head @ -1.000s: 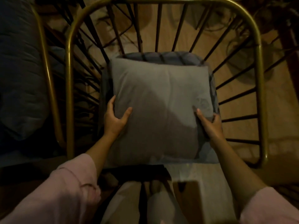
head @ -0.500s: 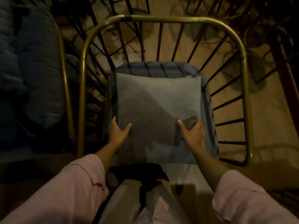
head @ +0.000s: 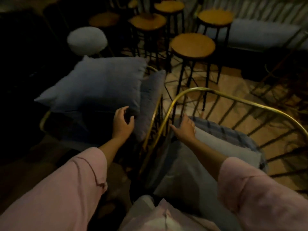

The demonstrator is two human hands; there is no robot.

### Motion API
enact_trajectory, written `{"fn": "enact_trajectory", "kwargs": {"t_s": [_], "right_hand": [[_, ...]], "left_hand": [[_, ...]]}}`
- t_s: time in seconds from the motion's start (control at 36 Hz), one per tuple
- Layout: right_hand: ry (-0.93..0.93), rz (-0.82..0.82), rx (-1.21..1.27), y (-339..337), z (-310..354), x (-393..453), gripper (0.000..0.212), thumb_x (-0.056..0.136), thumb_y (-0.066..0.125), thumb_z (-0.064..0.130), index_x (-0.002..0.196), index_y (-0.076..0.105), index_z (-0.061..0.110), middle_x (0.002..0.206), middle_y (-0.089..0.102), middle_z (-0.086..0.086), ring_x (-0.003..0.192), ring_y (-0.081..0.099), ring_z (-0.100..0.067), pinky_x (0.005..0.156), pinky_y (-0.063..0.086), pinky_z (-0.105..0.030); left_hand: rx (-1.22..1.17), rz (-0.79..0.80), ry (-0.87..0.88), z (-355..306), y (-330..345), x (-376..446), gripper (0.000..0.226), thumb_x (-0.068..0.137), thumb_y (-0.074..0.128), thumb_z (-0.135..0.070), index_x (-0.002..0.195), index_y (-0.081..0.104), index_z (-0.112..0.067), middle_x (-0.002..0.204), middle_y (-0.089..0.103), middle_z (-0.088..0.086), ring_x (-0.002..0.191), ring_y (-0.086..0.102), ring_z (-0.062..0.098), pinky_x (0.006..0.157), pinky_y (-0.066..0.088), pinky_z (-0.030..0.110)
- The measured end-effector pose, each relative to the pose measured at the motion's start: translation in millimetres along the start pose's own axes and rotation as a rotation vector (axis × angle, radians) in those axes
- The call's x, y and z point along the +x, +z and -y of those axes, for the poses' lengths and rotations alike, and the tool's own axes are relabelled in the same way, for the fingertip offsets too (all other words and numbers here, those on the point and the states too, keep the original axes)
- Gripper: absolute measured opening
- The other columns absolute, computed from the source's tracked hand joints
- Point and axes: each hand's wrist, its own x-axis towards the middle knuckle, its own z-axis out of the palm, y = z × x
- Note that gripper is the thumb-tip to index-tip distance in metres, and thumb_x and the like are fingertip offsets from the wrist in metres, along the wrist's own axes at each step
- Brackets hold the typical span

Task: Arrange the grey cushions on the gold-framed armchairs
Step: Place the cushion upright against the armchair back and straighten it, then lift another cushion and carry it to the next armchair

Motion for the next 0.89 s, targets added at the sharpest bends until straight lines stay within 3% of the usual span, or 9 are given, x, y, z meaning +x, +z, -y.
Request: {"fn": "enact_trajectory", "kwargs": {"t_s": [0.11, 0.17, 0.22, 0.31, 0.42, 0.56, 0.67, 0.78, 0.89], "right_hand": [[-0.101, 0.087, 0.023, 25.2, 84.5, 24.0, 0.093, 0.081, 0.072, 0.05, 0.152, 0.026, 0.011, 0.152, 0.038, -0.019, 0.141, 0.033, -0.041, 0.112, 0.034, -0.052], [-0.155, 0.11, 0.018, 37.7, 120.6, 40.4, 0.102, 0.07, 0.07, 0.071, 0.146, 0.038, 0.012, 0.144, 0.05, -0.017, 0.134, 0.045, -0.041, 0.107, 0.042, -0.049], [-0.17, 0.132, 0.037, 47.5, 156.0, 53.1, 0.112, 0.061, 0.061, 0.086, 0.144, 0.042, 0.014, 0.145, 0.052, -0.012, 0.135, 0.046, -0.037, 0.107, 0.042, -0.047], [-0.157, 0.148, 0.103, 60.5, 203.4, 72.0, 0.105, 0.069, 0.061, 0.081, 0.147, 0.038, 0.014, 0.149, 0.046, -0.009, 0.14, 0.037, -0.037, 0.112, 0.036, -0.051], [-0.108, 0.117, 0.189, 84.2, 244.0, 112.2, 0.109, 0.065, 0.058, 0.086, 0.148, 0.037, 0.017, 0.148, 0.049, -0.008, 0.136, 0.045, -0.037, 0.111, 0.038, -0.054], [0.082, 0.051, 0.342, 110.7, 266.9, 169.5, 0.127, 0.048, 0.058, 0.094, 0.145, 0.039, 0.014, 0.145, 0.05, -0.014, 0.132, 0.049, -0.038, 0.108, 0.043, -0.053], [0.214, -0.028, 0.444, 122.3, 274.3, 209.4, 0.131, 0.043, 0.057, 0.098, 0.142, 0.044, 0.013, 0.141, 0.056, -0.013, 0.125, 0.055, -0.039, 0.103, 0.047, -0.052], [0.283, -0.049, 0.48, 127.3, 275.7, 235.4, 0.112, 0.065, 0.069, 0.077, 0.147, 0.034, 0.009, 0.146, 0.05, -0.015, 0.13, 0.052, -0.04, 0.103, 0.044, -0.048], [0.265, 0.003, 0.534, 127.4, 276.4, 249.6, 0.112, 0.049, 0.073, 0.082, 0.136, 0.052, 0.013, 0.133, 0.062, -0.013, 0.12, 0.06, -0.036, 0.101, 0.049, -0.049]], "left_hand": [[0.057, -0.154, -0.063, 34.1, -73.1, 33.0, 0.046, 0.088, 0.066, -0.006, 0.132, 0.053, 0.0, 0.133, 0.052, 0.023, 0.12, 0.056, 0.037, 0.105, 0.047, 0.049], [0.085, -0.166, -0.115, 52.6, -103.8, 53.1, 0.05, 0.089, 0.067, -0.01, 0.136, 0.05, -0.002, 0.138, 0.048, 0.021, 0.125, 0.053, 0.037, 0.108, 0.044, 0.046], [0.115, -0.145, -0.172, 71.9, -130.4, 75.6, 0.056, 0.09, 0.069, -0.018, 0.14, 0.046, -0.005, 0.145, 0.042, 0.018, 0.131, 0.048, 0.036, 0.111, 0.041, 0.045], [0.163, -0.118, -0.229, 102.4, -161.2, 115.3, 0.066, 0.087, 0.073, -0.023, 0.143, 0.042, -0.005, 0.148, 0.039, 0.02, 0.135, 0.043, 0.038, 0.113, 0.037, 0.044], [0.178, -0.079, -0.356, 134.6, -186.8, 176.7, 0.061, 0.095, 0.062, -0.014, 0.148, 0.035, -0.007, 0.153, 0.031, 0.022, 0.14, 0.037, 0.041, 0.115, 0.033, 0.048], [0.125, -0.034, -0.477, 177.1, -200.6, 255.4, 0.051, 0.097, 0.056, -0.011, 0.146, 0.039, -0.007, 0.149, 0.041, 0.024, 0.135, 0.043, 0.042, 0.112, 0.039, 0.049], [0.089, 0.004, -0.528, 201.1, -195.8, 299.4, 0.055, 0.1, 0.054, -0.029, 0.147, 0.037, -0.005, 0.151, 0.044, 0.021, 0.136, 0.045, 0.04, 0.111, 0.039, 0.048], [0.022, 0.028, -0.551, 214.0, -186.2, 332.2, 0.065, 0.099, 0.052, -0.044, 0.148, 0.037, -0.006, 0.153, 0.043, 0.019, 0.139, 0.043, 0.039, 0.115, 0.035, 0.046], [-0.188, 0.029, -0.652, 225.3, -182.6, 354.3, 0.111, 0.07, 0.068, -0.075, 0.153, 0.027, -0.014, 0.158, 0.036, 0.012, 0.143, 0.039, 0.037, 0.117, 0.035, 0.052]]}}
